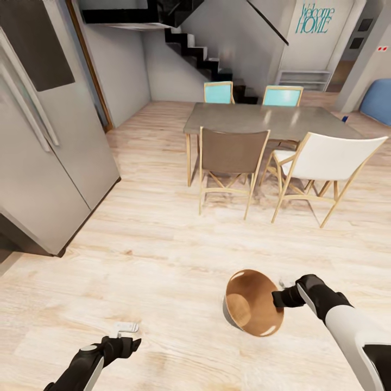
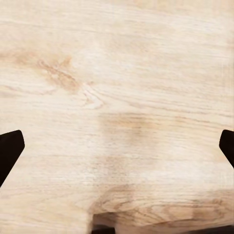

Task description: Put the three can of soda from the living room inside the tash can in the kitchen.

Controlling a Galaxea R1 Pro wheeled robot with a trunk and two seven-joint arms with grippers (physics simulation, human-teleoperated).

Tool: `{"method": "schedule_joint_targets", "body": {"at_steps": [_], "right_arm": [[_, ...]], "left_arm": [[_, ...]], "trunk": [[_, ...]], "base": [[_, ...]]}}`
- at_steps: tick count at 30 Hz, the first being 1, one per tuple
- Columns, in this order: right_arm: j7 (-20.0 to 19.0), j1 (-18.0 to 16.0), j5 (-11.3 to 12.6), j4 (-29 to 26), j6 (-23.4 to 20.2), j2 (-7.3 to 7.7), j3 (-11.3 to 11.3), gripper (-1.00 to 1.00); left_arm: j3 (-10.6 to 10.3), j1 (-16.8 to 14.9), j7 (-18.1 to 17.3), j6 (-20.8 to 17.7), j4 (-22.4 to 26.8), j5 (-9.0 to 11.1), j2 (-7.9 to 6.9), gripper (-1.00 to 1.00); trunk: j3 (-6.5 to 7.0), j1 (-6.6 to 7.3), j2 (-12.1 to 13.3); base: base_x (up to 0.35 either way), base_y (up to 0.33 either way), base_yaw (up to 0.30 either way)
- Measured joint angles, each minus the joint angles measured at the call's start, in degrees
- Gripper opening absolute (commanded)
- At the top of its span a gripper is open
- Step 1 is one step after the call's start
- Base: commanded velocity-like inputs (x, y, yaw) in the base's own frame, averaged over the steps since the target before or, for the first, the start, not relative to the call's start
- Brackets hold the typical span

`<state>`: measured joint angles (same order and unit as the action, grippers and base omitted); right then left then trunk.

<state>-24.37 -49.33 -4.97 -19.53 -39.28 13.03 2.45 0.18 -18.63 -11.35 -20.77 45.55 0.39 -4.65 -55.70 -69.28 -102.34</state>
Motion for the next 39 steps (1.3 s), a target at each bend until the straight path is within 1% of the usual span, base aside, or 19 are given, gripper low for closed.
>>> {"method": "schedule_joint_targets", "body": {"at_steps": [1,2,5,6,8,11,13,15,20,22,23,26,28,30,34,36,38,39], "right_arm": [[0.1,0.5,0.4,0.0,0.6,0.05,-0.1,-1.00],[0.2,1.7,0.9,-0.1,2.4,0.12,-0.4,-1.00],[0.3,3.7,0.3,0.0,6.5,0.22,-0.1,-1.00],[0.3,4.0,0.5,0.1,7.3,0.23,-0.1,-1.00],[0.1,4.3,1.1,0.0,7.8,0.24,-0.4,-1.00],[0.0,4.6,0.9,0.0,9.0,0.25,-0.3,-1.00],[0.2,4.7,1.1,-0.1,10.3,0.33,-0.8,-1.00],[0.0,4.7,1.5,-0.1,10.9,0.47,-0.8,-1.00],[-0.2,4.7,1.4,-0.1,11.5,0.67,-0.9,-1.00],[-0.3,4.7,1.6,-0.1,11.5,1.13,-1.0,-1.00],[-0.2,4.7,1.1,-0.1,11.7,1.32,-1.1,-1.00],[-0.5,4.7,1.4,-0.1,11.6,1.73,-0.9,-1.00],[-1.3,4.7,1.6,-0.1,11.5,1.95,-0.8,-1.00],[-2.3,4.7,1.2,-0.1,11.5,2.09,-0.7,-1.00],[-2.7,4.7,1.1,0.0,11.4,2.21,-0.8,-1.00],[-2.7,4.7,1.1,-0.1,11.4,2.24,-0.8,-1.00],[-2.7,4.7,1.1,-0.1,11.5,2.23,-0.8,-1.00],[-2.7,4.7,1.1,-0.1,11.5,2.18,-0.8,-1.00]], "left_arm": [[0.0,0.0,0.0,0.0,0.0,0.0,0.00,1.00],[0.0,0.0,0.0,0.0,-0.1,0.0,0.00,1.00],[0.0,0.0,0.0,0.1,-0.2,0.0,-0.01,1.00],[0.0,0.0,0.0,0.1,-0.2,0.0,0.01,1.00],[0.0,0.1,0.0,0.2,-0.3,0.0,0.04,1.00],[0.0,0.1,0.3,0.5,-0.3,0.0,0.07,1.00],[0.1,0.1,0.3,0.6,-0.3,0.0,0.03,1.00],[0.1,0.1,0.3,0.6,-0.3,0.0,0.01,1.00],[0.1,0.1,0.3,0.6,-0.2,0.0,0.00,1.00],[0.1,0.1,0.3,0.7,-0.3,0.0,-0.01,1.00],[0.1,0.1,0.3,0.7,-0.3,0.0,-0.01,1.00],[0.1,0.1,0.3,0.7,-0.3,0.0,-0.01,1.00],[0.1,0.1,0.3,0.8,-0.2,0.0,-0.01,1.00],[0.2,0.2,0.2,0.7,-0.2,0.0,-0.01,1.00],[0.1,0.2,0.2,0.8,0.1,0.1,-0.01,1.00],[0.1,0.2,0.2,1.1,0.3,0.1,-0.01,1.00],[0.1,0.3,0.2,2.2,0.5,0.1,-0.01,1.00],[0.1,0.3,0.2,3.5,0.4,0.1,-0.01,1.00]], "trunk": [[0.18,0.22,0.4],[0.36,0.44,0.8],[0.90,1.10,2.0],[1.08,1.32,2.4],[1.44,1.76,3.2],[1.98,2.42,4.4],[2.34,2.86,5.2],[2.70,3.30,6.0],[3.60,4.39,8.0],[3.95,4.83,8.8],[4.14,5.05,9.2],[4.67,5.71,10.4],[5.03,6.15,11.2],[5.39,6.59,12.0],[6.11,7.47,13.6],[6.11,7.47,13.7],[6.11,7.47,13.7],[6.11,7.47,13.7]], "base": [[0.000,0.000,0.000],[0.000,0.000,0.000],[0.000,0.000,0.000],[0.000,0.000,0.000],[0.000,0.000,0.000],[0.000,0.000,0.000],[0.000,0.000,0.000],[0.000,0.000,0.000],[0.000,0.000,0.000],[0.000,0.000,0.000],[0.000,0.000,0.000],[0.000,0.000,0.000],[0.000,0.000,0.000],[0.000,0.000,0.000],[0.000,0.000,0.000],[0.000,0.000,0.000],[0.000,0.000,0.000],[0.000,-0.042,0.000]]}}
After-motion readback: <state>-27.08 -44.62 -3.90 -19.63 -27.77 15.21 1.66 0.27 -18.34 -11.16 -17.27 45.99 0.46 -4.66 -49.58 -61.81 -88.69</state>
